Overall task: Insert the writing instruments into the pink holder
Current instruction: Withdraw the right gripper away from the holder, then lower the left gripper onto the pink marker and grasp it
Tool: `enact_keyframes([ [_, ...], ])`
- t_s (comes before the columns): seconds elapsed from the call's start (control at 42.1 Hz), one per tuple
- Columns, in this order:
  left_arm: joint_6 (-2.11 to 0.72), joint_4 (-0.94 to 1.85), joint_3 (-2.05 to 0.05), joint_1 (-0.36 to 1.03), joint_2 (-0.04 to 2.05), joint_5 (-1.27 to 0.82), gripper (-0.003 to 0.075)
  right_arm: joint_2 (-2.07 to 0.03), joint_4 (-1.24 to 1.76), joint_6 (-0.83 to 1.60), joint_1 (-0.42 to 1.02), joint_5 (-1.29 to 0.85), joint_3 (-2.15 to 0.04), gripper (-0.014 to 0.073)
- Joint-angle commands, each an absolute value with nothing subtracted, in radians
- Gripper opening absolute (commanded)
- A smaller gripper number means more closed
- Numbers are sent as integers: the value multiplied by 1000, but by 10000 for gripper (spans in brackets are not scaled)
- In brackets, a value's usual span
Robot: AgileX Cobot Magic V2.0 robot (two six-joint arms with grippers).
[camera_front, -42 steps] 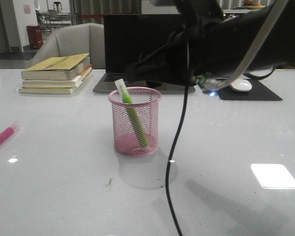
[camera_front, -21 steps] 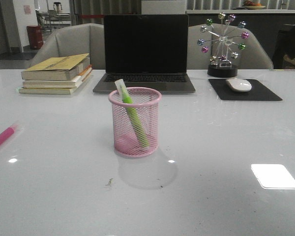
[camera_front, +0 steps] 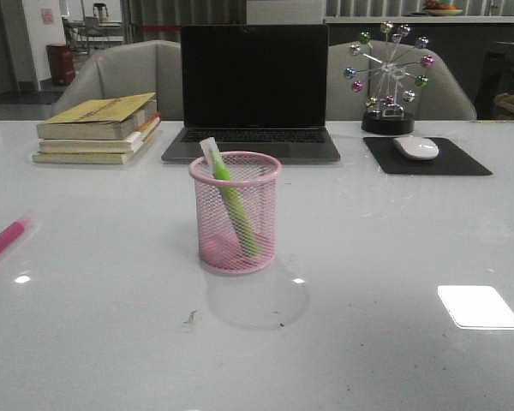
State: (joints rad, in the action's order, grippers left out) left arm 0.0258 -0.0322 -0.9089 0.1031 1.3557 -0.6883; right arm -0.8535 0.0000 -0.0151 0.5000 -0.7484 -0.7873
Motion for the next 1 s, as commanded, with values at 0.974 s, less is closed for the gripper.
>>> enact_keyframes([
  [0.974,25,-36,-1453,110,1978,-718,613,-852,-10,-11,494,-696,-811,489],
])
